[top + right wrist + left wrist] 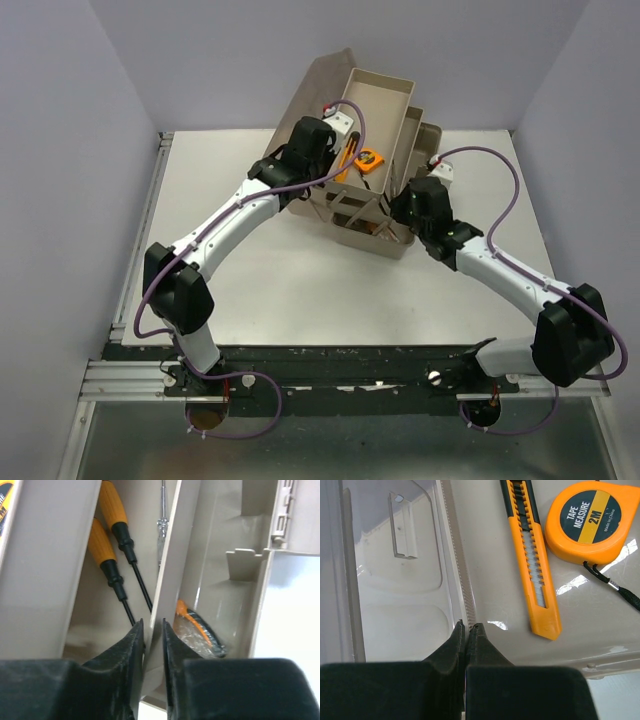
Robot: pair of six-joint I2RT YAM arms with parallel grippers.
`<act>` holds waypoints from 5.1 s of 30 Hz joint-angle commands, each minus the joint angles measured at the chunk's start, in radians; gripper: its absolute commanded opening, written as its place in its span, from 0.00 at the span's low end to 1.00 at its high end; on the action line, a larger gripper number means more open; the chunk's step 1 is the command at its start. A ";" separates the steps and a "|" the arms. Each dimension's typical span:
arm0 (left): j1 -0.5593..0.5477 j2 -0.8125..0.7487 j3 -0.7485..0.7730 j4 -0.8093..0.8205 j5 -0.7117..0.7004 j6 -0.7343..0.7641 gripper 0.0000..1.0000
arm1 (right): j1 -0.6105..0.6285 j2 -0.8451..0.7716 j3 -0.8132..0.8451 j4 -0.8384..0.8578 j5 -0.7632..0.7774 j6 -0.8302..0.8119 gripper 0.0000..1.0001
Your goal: Pack the tool kit
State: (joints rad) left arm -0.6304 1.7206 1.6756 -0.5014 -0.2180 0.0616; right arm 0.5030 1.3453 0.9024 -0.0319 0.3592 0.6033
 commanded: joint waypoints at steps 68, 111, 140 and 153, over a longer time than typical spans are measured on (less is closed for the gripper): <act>0.437 -0.049 -0.542 0.367 0.491 -0.497 0.49 | -0.032 0.158 0.148 -0.134 -0.066 -0.036 0.00; 0.058 -0.371 -0.228 0.126 -0.224 0.141 0.00 | -0.032 -0.337 0.081 -0.332 0.101 -0.128 0.72; -0.541 0.036 0.021 0.146 -0.590 0.433 0.12 | -0.032 -0.680 0.188 -0.554 0.392 -0.277 0.80; -0.713 -0.001 0.037 0.003 -0.119 0.133 0.70 | -0.032 -0.739 0.225 -0.626 0.412 -0.298 0.81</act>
State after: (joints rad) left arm -1.3426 1.8095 1.7298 -0.4473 -0.6392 0.3489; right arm 0.4755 0.6292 1.0897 -0.6094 0.7345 0.3309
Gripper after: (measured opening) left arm 0.640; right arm 0.805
